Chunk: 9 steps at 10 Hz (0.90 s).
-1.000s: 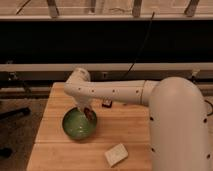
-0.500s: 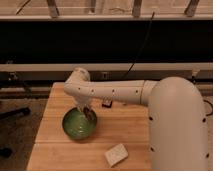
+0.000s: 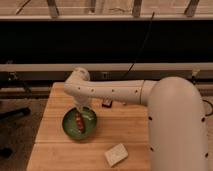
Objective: Place the pepper in the ceramic bowl
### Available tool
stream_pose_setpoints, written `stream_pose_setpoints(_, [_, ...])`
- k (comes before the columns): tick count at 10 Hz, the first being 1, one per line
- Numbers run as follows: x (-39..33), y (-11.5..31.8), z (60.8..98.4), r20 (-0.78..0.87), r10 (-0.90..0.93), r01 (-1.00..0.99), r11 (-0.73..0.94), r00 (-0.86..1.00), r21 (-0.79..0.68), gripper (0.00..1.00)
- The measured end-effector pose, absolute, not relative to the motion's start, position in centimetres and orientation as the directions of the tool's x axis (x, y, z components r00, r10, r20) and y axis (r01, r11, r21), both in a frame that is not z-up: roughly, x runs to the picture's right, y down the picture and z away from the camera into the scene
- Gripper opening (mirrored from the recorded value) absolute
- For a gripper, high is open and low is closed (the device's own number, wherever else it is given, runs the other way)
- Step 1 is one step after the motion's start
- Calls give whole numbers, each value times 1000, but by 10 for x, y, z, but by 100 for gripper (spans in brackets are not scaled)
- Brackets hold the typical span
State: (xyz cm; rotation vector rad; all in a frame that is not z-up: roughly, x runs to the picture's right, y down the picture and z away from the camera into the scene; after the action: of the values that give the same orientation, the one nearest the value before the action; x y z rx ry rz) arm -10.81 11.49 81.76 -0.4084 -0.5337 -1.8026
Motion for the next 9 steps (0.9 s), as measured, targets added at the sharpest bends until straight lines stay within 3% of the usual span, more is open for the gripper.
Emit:
stream_pose_setpoints(2, [-108, 114, 818, 526, -800, 958, -244, -287, 152, 44])
stream_pose_setpoints(4, [-108, 114, 819, 526, -800, 958, -244, -288, 154, 60])
stream_pose_setpoints(9, [-109, 112, 820, 524, -800, 956, -246, -292, 158, 63])
